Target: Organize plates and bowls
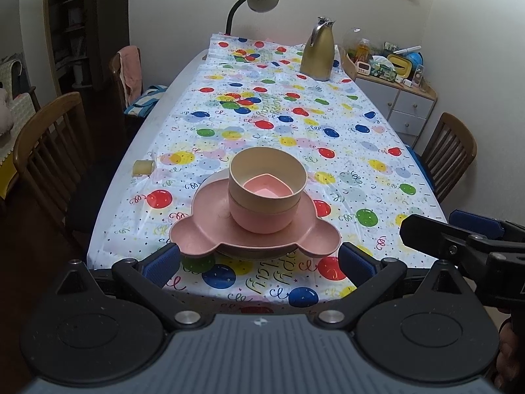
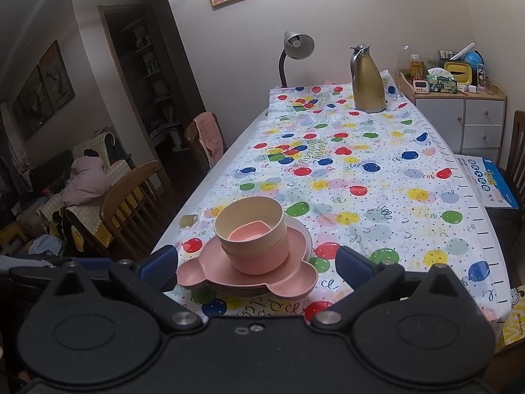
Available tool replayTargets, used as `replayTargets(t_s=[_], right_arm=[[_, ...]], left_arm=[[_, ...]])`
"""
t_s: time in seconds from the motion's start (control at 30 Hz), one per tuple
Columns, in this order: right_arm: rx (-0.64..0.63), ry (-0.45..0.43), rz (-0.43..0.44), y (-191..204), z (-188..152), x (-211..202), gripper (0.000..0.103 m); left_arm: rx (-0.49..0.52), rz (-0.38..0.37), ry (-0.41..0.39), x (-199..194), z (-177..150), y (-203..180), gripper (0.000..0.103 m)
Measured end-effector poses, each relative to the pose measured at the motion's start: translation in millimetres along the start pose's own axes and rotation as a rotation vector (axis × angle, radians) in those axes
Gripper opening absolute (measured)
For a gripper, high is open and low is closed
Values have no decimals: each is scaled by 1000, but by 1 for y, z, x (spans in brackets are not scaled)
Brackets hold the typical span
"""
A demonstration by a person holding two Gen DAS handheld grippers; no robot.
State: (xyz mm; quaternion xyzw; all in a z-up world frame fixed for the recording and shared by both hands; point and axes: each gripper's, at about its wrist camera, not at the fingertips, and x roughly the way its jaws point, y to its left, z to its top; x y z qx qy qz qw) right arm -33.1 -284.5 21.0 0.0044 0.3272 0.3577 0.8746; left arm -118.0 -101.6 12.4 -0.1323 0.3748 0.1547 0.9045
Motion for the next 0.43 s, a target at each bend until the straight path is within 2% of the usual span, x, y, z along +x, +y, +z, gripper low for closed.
replayTargets(t_s=[0.43], right_arm=[[3,19,11,0,-1,2,103]], left_arm=[[-8,-11,20,3,-2,-1,103]])
